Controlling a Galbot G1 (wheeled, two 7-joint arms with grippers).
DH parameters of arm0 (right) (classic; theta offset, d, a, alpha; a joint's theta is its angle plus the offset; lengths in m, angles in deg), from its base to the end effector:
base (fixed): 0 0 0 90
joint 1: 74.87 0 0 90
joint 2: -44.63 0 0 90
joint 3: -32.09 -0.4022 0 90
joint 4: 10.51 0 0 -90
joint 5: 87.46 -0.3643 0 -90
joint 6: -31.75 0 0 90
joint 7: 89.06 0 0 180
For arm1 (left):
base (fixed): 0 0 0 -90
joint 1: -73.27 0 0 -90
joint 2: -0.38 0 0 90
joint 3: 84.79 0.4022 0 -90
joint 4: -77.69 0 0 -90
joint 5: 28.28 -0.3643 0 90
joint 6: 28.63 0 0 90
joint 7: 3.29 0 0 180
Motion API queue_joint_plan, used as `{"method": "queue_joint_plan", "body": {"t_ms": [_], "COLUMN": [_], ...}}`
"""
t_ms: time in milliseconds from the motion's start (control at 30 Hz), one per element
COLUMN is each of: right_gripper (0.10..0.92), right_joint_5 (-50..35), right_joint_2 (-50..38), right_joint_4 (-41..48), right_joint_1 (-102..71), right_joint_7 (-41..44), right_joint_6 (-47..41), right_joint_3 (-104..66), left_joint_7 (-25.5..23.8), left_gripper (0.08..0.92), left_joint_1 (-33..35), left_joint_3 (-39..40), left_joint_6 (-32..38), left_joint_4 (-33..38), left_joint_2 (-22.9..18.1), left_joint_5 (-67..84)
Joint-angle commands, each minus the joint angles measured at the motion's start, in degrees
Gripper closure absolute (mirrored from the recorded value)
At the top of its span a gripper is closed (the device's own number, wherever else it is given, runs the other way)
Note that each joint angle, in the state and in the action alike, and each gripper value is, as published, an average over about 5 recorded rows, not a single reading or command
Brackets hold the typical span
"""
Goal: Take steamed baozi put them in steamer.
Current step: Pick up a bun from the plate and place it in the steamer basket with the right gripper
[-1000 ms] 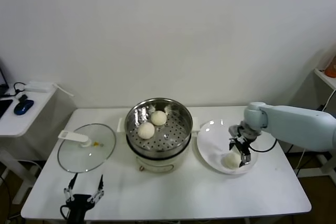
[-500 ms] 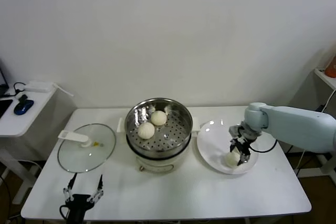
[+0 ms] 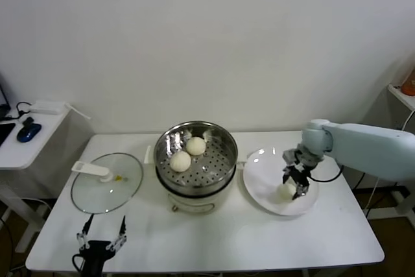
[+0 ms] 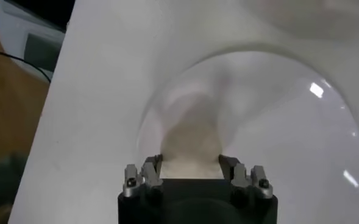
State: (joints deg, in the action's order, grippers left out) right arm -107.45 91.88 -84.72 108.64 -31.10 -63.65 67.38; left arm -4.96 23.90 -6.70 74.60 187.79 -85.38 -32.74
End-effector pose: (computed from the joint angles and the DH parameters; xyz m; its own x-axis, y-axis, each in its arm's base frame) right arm 0.5737 -0.1302 -0.1677 0.0059 -0.0601 0.9982 -0.9468 -0.3216 -0.0138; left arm 0.0776 0.0909 -0.4237 -0.9892 -0.0860 0.1184 -0.0531 0.9649 0.2574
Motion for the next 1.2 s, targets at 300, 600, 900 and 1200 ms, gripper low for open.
{"method": "queue_joint_plan", "body": {"t_ms": [300, 600, 900, 1200], "right_gripper": [0.397, 0.404, 0.466, 0.478], "right_joint_5": [-7.17, -3.76, 3.91, 13.43], "right_joint_2": [10.14, 18.92, 26.66, 28.42], "right_joint_4": [-4.54, -7.36, -8.58, -5.76], "right_joint_1": [29.65, 30.72, 21.73, 12.01], "right_joint_7": [1.25, -0.13, -2.48, -4.05], "right_joint_6": [15.77, 21.03, 20.97, 22.24], "right_joint_3": [8.97, 1.54, -4.28, -5.88], "left_joint_7": [0.37, 0.7, 1.02, 1.34], "left_gripper": [0.177, 0.177, 0.177, 0.177], "left_joint_1": [-0.37, -0.5, -0.36, -0.17], "left_joint_3": [0.59, 1.39, 1.16, 0.49], "left_joint_6": [-0.03, -0.15, -0.05, 0.19], "left_joint_4": [0.11, 0.63, 0.84, 0.51], "left_joint_2": [-0.17, -0.18, 0.2, 0.37], "left_joint_5": [-0.51, -0.92, -0.6, -0.36]}}
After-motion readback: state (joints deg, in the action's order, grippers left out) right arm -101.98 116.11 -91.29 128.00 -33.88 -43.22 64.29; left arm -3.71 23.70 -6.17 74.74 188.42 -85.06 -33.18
